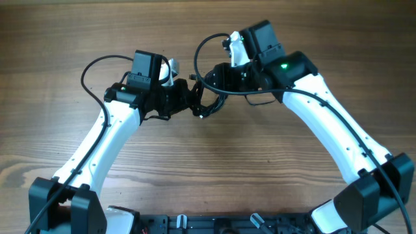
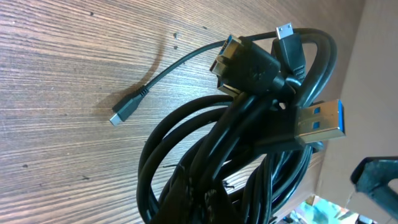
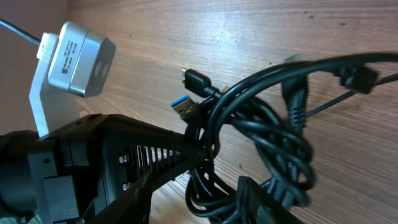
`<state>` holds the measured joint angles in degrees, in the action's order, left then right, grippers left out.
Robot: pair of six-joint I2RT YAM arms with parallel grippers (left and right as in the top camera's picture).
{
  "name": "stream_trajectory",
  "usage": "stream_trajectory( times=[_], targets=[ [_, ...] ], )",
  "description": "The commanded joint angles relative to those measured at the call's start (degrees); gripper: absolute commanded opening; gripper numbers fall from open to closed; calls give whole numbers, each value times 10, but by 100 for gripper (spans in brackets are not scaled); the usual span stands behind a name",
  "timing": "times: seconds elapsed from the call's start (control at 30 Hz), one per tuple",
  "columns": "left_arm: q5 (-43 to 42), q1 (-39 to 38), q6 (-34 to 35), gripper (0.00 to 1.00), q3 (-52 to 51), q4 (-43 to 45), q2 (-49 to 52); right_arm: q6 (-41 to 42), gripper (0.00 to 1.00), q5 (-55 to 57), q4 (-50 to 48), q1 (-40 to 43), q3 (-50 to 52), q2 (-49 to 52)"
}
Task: Untangle cables
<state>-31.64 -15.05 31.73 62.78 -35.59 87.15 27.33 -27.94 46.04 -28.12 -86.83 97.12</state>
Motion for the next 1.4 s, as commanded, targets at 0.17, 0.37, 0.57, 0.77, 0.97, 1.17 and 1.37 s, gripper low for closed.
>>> stream_trajectory(
  times=[0.17,0.37,0.57,0.77,0.97,1.17,1.37],
  targets=[
    [-22,5,71,4,5,7,-4,15,31,10,-16,-17,-8,63],
    [-43,35,93,4,5,8,-4,12,26,83,12,-17,0,67],
    [-134,50,90,4,5,36,-4,9,22,84,-6,-17,32,84],
    [-263,70,73,4,5,104,-4,7,22,87,-12,-17,32,90],
    [-308,112,45,4,5,92,-4,-15,19,29,-44,-16,32,89],
    [-307,113,32,4,4,90,-4,-19,19,-23,-78,-16,31,73],
    [-307,106,30,4,4,80,-4,-21,22,-108,-118,-14,31,69]
  ],
)
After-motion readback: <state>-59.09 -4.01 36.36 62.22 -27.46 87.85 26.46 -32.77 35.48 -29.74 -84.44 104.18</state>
